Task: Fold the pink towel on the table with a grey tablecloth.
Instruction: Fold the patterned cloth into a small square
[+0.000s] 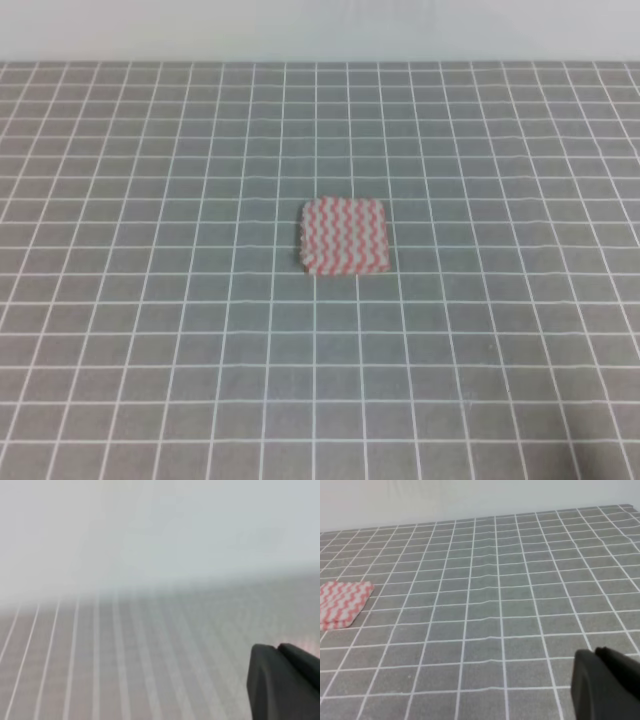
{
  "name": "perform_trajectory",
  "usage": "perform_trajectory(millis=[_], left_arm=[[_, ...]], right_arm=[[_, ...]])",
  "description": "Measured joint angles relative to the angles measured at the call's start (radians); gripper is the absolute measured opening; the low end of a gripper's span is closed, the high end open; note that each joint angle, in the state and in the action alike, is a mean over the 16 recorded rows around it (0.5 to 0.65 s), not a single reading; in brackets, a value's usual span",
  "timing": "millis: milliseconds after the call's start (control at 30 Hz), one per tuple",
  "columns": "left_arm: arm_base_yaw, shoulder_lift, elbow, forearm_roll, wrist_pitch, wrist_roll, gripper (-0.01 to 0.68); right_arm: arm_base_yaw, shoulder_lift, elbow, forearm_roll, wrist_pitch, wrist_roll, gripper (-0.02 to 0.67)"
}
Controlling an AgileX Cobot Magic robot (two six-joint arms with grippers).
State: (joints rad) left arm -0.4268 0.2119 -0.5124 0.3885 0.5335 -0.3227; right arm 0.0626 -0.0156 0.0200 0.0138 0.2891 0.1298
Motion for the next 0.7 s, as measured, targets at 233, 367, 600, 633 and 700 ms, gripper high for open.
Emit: perform_trajectory(millis=[233,367,600,633,700], left_arm=[[0.148,-0.163,0.223,-0.164,-0.288,0.085,-0.002],[0.231,-0.219,0.325,-0.284,-0.360,0.185,-0.002],[0.314,-0.241,0.448,-0.424,-0.366,0.354,-0.002],[0.319,-0.242,0.461,-0.435,-0.360,0.372,-0.002],[0.322,-0.243,0.484,-0.444,-0.337,0.387,-0.002]], right_arm=[[-0.001,0.000,0.000,0.001,0.000,0.000,-0.016],[-0.001,0.000,0.000,0.001,0.000,0.000,-0.016],[-0.001,0.000,0.000,0.002,0.002,0.000,-0.016],[-0.001,0.000,0.000,0.002,0.002,0.000,-0.016],[-0.001,0.000,-0.003,0.002,0.004,0.000,-0.016]])
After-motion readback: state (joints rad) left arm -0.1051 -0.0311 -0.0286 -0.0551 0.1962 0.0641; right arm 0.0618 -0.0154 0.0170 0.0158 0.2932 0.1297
